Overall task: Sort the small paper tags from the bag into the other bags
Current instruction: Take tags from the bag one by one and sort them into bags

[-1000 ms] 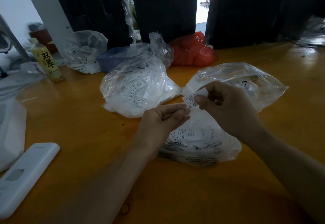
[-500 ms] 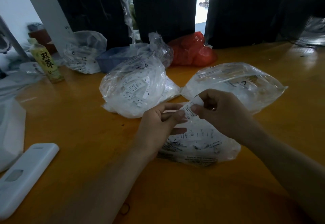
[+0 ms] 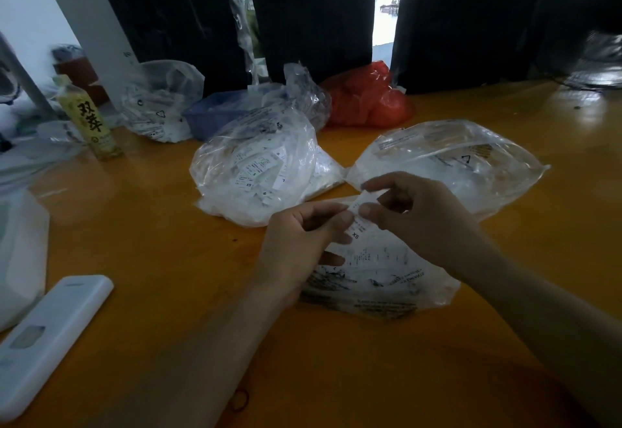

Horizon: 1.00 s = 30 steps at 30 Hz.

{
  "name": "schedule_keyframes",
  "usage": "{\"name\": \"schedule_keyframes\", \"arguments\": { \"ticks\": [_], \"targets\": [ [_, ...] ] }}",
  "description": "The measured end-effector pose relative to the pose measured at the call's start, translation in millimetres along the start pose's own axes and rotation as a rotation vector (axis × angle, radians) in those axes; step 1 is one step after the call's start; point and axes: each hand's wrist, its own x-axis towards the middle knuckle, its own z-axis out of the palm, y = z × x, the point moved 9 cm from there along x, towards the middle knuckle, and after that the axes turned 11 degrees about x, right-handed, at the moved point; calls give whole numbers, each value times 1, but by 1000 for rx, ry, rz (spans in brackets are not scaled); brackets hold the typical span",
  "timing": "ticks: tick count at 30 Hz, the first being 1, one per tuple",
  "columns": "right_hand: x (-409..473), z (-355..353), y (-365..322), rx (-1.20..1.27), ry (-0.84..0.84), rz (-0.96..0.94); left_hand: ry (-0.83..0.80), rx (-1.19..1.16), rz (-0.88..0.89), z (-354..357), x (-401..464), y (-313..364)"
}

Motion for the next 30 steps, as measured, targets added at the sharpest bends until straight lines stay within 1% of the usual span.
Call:
{"name": "schedule_keyframes", "arguments": {
  "ticks": [2,4,8,10,13,15,17,19,21,23,25,26,28,30],
  "targets": [
    [0,-7,-4,36,78,-21,8,-30,-20,-1,1,-2],
    [-1,-9,-8,17,103,-52,12,-42,-35,-2,1,-4],
    [-6,5,-17,-6,27,-93,41,-13,-32,-4,2,-5],
    [-7,12,-19,12,-37,-83,70,-7,-34,-7,3,-5],
    [-6,16,-13,17,-92,-36,118,-93,-100,-11,4,-10],
    [-5,10,-9,30,-38,-33,99,-147,-114,-9,5,-10],
    [-4,1,-8,47,43,-44,61,-146,-78,-6,5,-6],
    [-3,-7,-8,78,103,-46,54,-53,11,-7,4,5],
    [-2,-10,-8,96,104,-45,121,114,142,-16,3,21],
    [0,-17,-8,66,125,-48,249,298,299,-34,-1,44],
    [6,-38,-4,-62,244,-59,435,491,442,-61,-4,68],
    [9,-50,-3,-171,301,-57,532,598,473,-77,-3,75],
    [16,-69,6,-396,350,-14,657,827,437,-102,9,79],
    [21,-80,21,-540,346,53,657,998,322,-115,29,68]
  ]
}}
